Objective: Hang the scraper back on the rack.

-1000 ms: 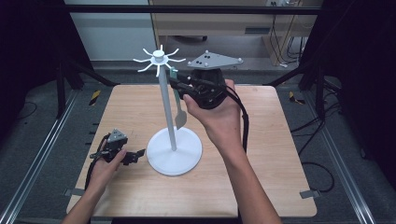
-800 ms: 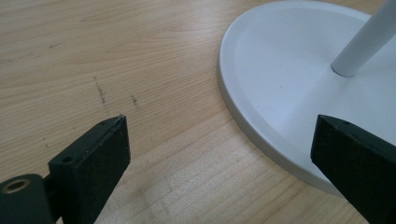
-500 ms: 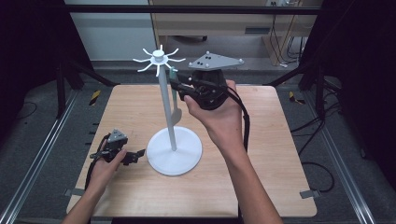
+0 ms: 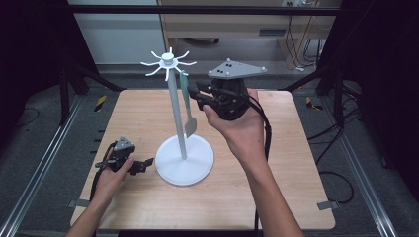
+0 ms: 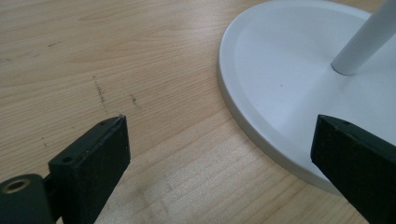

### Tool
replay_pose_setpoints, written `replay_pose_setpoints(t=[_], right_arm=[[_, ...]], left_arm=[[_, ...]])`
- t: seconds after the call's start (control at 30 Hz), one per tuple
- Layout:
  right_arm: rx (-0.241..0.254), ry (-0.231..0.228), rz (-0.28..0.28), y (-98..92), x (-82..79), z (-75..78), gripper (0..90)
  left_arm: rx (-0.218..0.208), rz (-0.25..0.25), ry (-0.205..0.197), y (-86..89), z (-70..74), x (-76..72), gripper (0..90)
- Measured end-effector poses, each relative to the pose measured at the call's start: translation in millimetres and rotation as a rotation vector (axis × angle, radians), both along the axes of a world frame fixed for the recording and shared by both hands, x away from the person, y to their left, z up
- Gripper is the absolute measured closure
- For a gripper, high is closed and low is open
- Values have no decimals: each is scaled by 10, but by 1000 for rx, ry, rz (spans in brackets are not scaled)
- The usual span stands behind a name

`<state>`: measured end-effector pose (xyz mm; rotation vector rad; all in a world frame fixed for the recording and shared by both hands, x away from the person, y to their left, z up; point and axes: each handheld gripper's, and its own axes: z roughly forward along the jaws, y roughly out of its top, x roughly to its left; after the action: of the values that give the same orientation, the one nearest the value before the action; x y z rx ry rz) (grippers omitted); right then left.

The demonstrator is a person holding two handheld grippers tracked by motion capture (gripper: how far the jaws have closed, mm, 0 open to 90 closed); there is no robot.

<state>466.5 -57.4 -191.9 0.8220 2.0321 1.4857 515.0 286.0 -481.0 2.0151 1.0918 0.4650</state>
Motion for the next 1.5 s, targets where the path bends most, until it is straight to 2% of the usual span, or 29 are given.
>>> replay_pose_setpoints(t=[0.37, 0.8, 1.07, 1.27, 1.37, 1.5], right_arm=[[-17, 17, -46, -116, 6, -53, 655], [-42, 51, -114, -233, 57, -159, 515], [-53, 79, -171, -319, 88, -238, 387], [-69, 83, -244, -419, 125, -337, 227], [-84, 100, -266, -472, 141, -404, 151], [-88, 114, -297, -551, 151, -481, 90]], left_arm=[[6, -3, 0, 0, 0, 1, 44], [10, -7, 10, -5, -10, 4, 43], [10, -6, 6, -4, -10, 4, 43], [7, -5, 6, -8, -9, 1, 43], [8, -4, 6, -5, -10, 2, 42], [5, -3, 2, -4, -7, 1, 42]])
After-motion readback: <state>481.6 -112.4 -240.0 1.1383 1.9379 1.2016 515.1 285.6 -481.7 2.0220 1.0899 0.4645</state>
